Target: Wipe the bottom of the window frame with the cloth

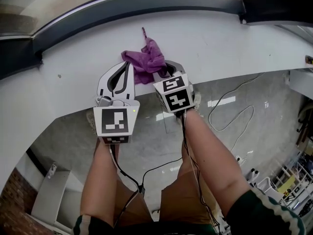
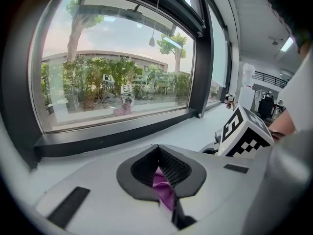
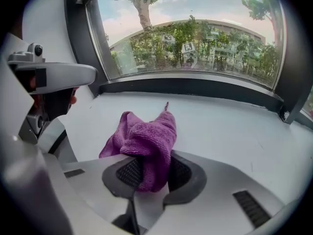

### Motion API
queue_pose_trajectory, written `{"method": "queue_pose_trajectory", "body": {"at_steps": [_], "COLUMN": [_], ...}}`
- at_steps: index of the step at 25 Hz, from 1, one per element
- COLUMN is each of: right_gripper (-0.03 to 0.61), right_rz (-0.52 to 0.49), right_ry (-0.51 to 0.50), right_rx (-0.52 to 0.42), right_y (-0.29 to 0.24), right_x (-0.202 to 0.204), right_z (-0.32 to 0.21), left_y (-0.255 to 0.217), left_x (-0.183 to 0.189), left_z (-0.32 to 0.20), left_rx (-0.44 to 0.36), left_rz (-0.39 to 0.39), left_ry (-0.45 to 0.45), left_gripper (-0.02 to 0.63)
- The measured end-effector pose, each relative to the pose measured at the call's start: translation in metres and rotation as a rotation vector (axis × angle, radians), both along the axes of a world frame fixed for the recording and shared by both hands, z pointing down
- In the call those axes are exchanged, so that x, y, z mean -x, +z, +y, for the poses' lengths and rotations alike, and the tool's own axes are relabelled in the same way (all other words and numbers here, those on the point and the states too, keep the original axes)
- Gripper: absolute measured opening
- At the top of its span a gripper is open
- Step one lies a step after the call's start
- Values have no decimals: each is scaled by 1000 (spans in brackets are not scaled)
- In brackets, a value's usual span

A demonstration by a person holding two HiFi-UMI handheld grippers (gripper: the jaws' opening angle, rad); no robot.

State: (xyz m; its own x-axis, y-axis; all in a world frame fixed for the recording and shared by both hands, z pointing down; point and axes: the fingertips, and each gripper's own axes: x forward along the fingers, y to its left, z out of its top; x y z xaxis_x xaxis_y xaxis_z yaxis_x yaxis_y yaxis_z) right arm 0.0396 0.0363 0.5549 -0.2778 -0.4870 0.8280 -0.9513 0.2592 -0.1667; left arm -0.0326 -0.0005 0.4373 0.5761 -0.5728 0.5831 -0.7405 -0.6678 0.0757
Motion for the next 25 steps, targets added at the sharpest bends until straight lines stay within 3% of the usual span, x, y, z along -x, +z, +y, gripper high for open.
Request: {"method": "queue_pose_trajectory", "body": {"at_steps": [11, 25], "right_gripper": [110, 110], "right_rz": [-3, -9], "right_ry": [-73, -162], "right_rx": [29, 14], "right_y": [5, 0], "right_x": [49, 130], "right_z": [-7, -25], "left_y": [-1, 9], "left_x": [41, 127], "left_z": [-9, -18], "left_rx": [32, 18], "left_rz": [6, -17], "left_ry": [-75, -172], "left_gripper": [9, 9]}}
